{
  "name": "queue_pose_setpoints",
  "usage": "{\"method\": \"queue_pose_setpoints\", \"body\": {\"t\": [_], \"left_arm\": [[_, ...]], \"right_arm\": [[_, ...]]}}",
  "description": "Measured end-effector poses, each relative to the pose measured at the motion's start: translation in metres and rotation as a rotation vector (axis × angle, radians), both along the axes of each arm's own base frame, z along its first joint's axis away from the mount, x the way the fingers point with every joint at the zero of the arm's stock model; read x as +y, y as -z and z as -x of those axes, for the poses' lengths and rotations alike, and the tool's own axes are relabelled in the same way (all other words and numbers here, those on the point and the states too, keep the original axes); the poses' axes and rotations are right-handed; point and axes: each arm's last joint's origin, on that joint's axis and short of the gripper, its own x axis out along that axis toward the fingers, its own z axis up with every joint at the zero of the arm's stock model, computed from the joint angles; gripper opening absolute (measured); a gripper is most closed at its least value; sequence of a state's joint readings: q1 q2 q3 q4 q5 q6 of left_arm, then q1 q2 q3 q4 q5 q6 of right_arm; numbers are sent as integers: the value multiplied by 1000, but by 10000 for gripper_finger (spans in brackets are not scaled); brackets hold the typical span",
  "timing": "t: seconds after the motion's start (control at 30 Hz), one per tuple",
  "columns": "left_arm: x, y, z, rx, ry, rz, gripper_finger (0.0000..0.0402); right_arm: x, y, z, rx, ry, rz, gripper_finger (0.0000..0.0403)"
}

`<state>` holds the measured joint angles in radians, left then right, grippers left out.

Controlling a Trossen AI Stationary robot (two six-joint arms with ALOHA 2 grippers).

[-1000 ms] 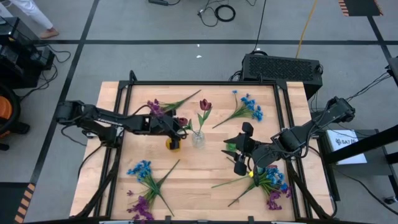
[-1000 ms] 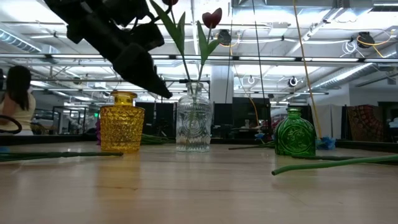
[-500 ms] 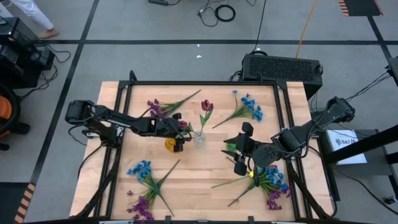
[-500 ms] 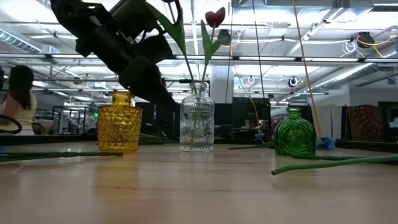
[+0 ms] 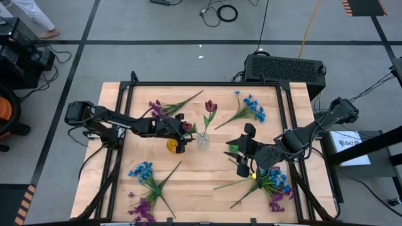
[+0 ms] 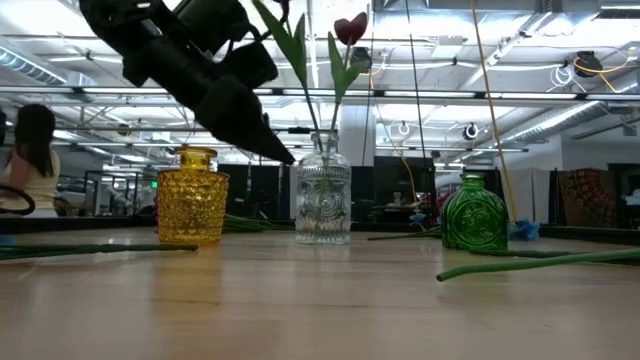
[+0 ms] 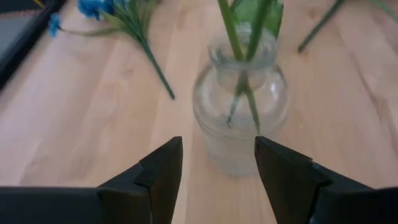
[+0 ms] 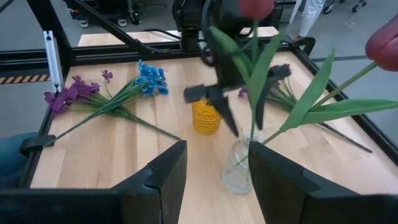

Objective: Sort flowers into vase by color
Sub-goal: Put the top red tulip into the transparent vase, then put the red tulip into the transparent vase

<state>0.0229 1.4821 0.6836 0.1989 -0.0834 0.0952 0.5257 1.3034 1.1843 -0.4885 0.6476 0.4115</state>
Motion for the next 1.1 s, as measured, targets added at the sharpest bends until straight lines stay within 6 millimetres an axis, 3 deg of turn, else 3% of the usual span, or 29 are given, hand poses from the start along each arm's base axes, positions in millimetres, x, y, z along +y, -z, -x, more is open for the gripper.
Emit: {"method": "queue_pose_setpoints", "body": {"t": [0.27, 0.53, 0.7, 0.9, 1.1], "left_arm": [[2, -45, 31, 43, -44, 5, 207], [-8, -81, 63, -64, -58, 94, 207], [-21, -100, 82, -155, -31, 244, 207], [-48, -108, 97, -156, 69, 388, 207], [-80, -102, 106, -91, 122, 374, 207]], "right_arm": [[12, 2, 22, 66, -22, -143, 164], [33, 17, 51, 192, 54, -240, 164], [39, 18, 54, 181, 39, -222, 164], [39, 18, 53, 173, 31, -200, 164], [39, 18, 52, 169, 34, -183, 164]]}}
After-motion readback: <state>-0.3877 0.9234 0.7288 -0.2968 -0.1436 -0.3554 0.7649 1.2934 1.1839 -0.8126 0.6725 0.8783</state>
